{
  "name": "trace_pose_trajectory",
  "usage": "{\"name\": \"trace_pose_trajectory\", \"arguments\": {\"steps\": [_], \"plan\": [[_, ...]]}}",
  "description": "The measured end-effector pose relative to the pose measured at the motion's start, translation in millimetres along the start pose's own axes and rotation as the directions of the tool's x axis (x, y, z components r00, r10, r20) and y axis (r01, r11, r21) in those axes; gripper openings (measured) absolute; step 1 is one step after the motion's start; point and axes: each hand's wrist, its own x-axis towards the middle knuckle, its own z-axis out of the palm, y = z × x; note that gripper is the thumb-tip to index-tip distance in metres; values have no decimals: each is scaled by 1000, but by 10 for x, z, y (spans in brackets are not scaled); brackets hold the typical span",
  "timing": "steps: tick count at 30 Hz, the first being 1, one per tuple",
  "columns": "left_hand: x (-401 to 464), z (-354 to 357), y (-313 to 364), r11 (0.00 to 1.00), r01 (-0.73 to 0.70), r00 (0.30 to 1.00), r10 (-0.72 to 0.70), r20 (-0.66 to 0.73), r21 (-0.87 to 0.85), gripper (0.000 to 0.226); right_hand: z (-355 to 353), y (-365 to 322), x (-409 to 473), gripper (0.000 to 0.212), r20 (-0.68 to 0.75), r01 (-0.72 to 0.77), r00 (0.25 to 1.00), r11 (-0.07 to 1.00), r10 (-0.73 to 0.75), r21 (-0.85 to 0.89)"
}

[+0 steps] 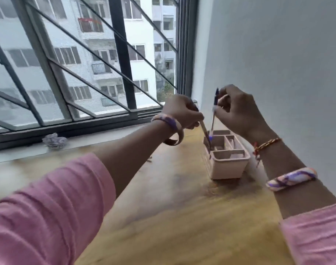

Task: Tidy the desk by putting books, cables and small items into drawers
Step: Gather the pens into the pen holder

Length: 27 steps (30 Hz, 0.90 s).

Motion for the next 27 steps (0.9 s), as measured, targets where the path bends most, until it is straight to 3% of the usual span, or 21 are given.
{"name": "trace_pose_trajectory", "arguments": {"steps": [3,8,12,14,15,17,18,20,24,27], "plan": [[94,318,80,1000,-24,1000,24,12,1,22,-157,190,-78,21,41,-113,993,993,115,-45],[130,672,-24,999,0,995,-4,96,37,5,-184,371,-258,17,104,-221,969,975,223,-24],[73,760,-142,995,52,981,-66,180,81,19,-110,454,-310,19,187,-287,939,957,289,-39],[24,807,-162,978,205,960,-192,203,-44,34,-101,483,-326,24,213,-308,927,951,309,-40],[6,827,-163,924,354,919,-316,234,-142,47,-105,492,-332,28,217,-311,925,949,314,-46],[-36,874,-167,668,676,730,-548,409,-312,77,-114,501,-345,35,201,-309,927,949,315,-64],[-56,908,-178,521,765,643,-581,499,-379,85,-118,502,-352,36,183,-303,933,950,311,-72],[-66,995,-204,373,813,581,-576,575,-447,90,-119,507,-359,34,137,-292,944,953,301,-85],[-23,1130,-261,399,813,582,-559,590,-424,104,-80,476,-367,30,95,-273,955,958,281,-88],[-23,1029,-352,447,802,596,-547,588,-397,99,-13,407,-366,28,84,-254,962,964,261,-85]]}}
